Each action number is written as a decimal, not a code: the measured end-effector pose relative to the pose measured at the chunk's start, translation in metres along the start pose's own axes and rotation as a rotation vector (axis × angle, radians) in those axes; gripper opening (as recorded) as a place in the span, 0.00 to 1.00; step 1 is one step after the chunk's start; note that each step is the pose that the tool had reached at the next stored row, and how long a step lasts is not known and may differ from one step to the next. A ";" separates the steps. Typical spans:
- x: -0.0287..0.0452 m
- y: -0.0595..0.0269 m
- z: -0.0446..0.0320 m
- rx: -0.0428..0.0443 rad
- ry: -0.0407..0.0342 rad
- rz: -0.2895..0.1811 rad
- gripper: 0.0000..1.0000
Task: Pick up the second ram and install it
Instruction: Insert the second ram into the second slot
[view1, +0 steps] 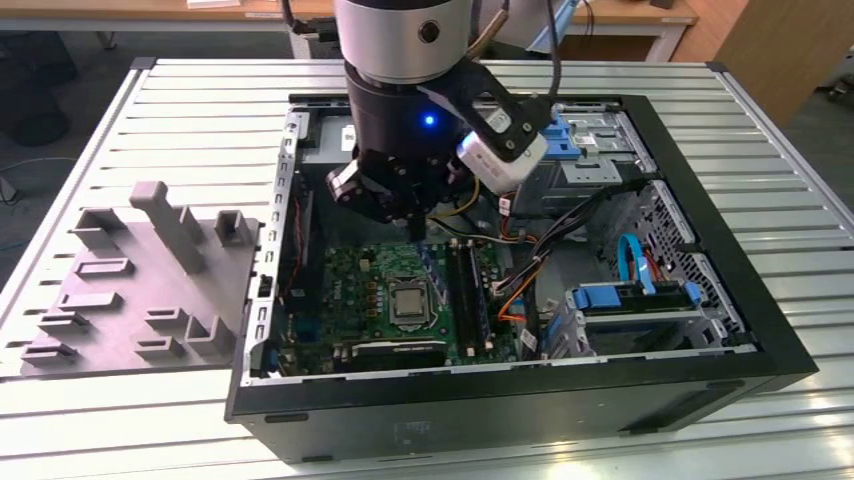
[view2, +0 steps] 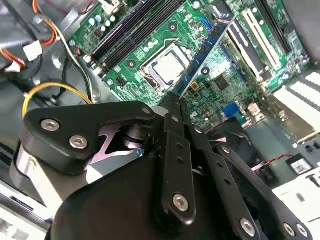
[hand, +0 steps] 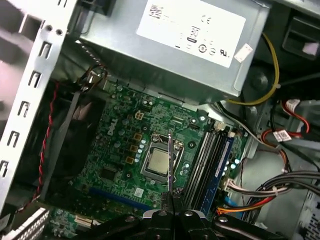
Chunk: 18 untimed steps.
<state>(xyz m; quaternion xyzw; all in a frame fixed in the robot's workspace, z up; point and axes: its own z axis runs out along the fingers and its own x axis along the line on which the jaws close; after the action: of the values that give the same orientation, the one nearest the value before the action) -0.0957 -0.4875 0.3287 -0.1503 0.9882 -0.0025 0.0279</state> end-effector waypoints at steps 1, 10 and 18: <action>0.0000 0.0000 0.0001 0.0011 0.0003 0.019 0.12; -0.0003 -0.0001 0.0024 0.0068 0.0017 0.146 0.12; -0.0059 -0.0017 0.0053 -0.0041 -0.0009 0.194 0.12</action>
<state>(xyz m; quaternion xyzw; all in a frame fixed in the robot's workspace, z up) -0.0893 -0.4874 0.3237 -0.0538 0.9982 0.0023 0.0281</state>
